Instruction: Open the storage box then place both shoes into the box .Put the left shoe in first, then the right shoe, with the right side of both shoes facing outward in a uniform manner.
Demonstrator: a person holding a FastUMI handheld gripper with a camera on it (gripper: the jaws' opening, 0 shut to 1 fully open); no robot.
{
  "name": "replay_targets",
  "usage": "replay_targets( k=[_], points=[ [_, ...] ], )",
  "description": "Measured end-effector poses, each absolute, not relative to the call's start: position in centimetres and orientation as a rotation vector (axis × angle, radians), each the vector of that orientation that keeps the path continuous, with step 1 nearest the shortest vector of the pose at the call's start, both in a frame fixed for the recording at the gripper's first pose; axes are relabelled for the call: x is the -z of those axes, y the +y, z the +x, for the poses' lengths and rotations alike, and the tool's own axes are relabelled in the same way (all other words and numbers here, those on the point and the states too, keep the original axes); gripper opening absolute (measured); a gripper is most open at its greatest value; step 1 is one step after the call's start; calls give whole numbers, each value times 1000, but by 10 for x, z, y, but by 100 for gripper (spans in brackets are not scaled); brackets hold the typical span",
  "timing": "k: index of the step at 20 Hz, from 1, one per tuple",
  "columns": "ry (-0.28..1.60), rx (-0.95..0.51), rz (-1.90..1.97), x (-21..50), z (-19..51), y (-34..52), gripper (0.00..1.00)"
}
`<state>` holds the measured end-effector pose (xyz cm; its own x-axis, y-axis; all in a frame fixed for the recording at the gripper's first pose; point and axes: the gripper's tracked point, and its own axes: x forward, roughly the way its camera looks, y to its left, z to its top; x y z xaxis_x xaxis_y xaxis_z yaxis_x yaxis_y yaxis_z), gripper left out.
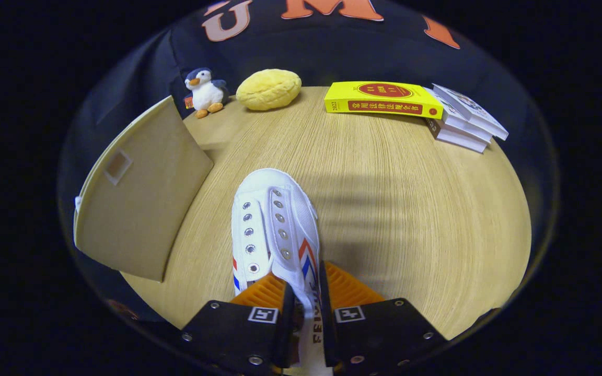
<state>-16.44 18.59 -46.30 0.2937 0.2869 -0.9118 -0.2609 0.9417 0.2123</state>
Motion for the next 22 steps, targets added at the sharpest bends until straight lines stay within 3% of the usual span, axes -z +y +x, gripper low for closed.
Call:
replay_targets(
  k=[1,3,12,22],
  points=[
    [1229,-357,30,463,-164,184,11],
    [1255,-360,89,457,-164,196,1],
    [1114,-397,291,385,-123,245,0],
    [1035,-434,232,341,-117,262,0]
  ],
)
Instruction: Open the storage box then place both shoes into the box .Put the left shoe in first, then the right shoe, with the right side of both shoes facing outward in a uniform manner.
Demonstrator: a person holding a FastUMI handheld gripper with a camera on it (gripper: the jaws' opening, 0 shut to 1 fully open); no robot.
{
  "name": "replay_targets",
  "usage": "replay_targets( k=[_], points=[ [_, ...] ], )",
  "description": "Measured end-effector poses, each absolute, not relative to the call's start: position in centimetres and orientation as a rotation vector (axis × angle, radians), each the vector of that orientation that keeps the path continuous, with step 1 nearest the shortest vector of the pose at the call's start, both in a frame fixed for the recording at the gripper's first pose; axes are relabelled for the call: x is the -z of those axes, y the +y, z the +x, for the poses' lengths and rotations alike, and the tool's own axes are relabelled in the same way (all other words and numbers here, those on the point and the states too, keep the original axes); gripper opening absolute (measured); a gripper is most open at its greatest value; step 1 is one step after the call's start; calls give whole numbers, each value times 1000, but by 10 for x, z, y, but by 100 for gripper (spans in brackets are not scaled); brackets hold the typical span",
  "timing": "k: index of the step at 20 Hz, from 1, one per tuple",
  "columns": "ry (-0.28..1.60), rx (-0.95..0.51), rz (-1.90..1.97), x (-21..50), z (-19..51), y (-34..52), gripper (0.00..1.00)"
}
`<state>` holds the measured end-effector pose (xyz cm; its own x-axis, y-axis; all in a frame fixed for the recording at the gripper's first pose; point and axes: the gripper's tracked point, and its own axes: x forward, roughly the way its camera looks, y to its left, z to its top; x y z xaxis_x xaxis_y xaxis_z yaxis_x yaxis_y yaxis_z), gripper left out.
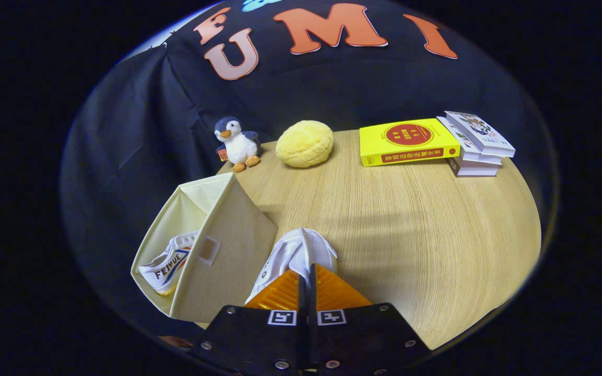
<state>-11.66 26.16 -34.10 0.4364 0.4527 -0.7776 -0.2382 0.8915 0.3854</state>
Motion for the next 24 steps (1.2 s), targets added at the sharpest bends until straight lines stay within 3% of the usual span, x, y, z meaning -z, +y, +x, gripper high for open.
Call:
replay_targets(
  k=[12,19,24],
  points=[
    [835,-526,287,211,-72,343,0],
    [948,-523,288,238,-100,405,0],
    [1052,-431,287,268,-119,427,0]
  ],
)
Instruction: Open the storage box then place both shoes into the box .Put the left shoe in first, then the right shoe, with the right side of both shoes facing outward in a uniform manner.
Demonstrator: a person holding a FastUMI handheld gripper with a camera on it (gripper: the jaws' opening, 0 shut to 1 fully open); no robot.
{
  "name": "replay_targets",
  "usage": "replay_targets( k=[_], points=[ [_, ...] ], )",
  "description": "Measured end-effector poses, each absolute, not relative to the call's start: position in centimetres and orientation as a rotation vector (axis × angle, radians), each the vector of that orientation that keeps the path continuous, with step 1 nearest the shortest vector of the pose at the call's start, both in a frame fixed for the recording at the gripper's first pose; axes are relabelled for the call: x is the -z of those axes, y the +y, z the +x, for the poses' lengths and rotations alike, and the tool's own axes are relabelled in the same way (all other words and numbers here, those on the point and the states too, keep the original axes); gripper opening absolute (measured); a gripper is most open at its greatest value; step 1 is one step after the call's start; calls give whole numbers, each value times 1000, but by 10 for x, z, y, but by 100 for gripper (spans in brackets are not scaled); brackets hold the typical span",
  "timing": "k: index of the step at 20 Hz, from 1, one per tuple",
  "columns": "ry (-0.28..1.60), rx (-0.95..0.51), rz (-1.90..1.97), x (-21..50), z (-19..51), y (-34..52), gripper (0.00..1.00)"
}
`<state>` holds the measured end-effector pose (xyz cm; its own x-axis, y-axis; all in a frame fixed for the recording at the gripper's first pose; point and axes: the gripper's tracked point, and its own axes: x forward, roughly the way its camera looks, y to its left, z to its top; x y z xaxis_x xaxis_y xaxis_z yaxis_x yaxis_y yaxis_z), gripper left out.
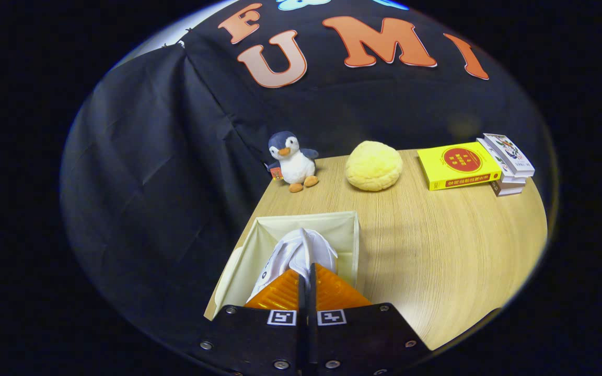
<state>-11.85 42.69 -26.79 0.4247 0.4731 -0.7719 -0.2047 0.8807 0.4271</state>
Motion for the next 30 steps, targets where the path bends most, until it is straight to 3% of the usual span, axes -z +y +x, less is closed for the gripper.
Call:
replay_targets(
  k=[4,6,11,17,23,30],
  points=[
    [1155,-402,262,287,-137,431,4],
    [1121,-460,331,268,-135,441,12],
    [947,-497,343,208,-92,407,47],
    [706,-461,274,150,-34,310,71],
    [481,-365,144,103,0,206,87],
    [280,-278,105,66,15,133,91]
  ],
)
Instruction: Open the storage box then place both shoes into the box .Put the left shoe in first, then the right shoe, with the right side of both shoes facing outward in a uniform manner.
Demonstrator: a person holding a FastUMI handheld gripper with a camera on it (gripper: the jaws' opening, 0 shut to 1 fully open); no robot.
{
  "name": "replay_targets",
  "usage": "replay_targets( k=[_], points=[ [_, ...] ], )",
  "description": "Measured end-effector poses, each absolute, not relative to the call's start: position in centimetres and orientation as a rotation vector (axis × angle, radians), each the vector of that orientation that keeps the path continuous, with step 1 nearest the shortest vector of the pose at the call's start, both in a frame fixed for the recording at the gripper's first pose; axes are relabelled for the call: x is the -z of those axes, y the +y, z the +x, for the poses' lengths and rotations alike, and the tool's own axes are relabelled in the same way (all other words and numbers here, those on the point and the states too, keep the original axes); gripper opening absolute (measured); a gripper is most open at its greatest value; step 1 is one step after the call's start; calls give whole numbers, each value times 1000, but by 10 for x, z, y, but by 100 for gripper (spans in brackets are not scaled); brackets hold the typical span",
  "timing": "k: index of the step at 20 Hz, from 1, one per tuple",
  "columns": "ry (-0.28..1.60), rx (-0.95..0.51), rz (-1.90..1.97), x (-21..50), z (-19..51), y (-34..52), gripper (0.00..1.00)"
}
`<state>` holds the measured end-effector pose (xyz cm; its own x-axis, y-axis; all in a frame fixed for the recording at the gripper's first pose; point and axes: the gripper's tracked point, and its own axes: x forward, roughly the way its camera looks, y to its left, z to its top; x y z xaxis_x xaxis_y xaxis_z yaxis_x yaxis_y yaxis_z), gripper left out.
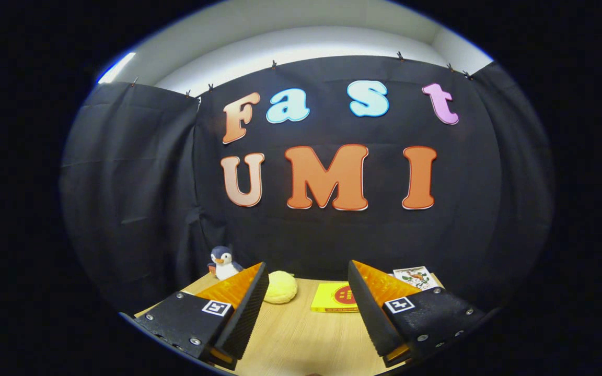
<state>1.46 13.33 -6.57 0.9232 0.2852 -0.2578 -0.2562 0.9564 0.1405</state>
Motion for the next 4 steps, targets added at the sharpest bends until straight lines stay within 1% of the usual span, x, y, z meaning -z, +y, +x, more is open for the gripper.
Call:
replay_targets(
  k=[4],
  points=[
    [206,-250,83,59,15,114,93]
  ],
)
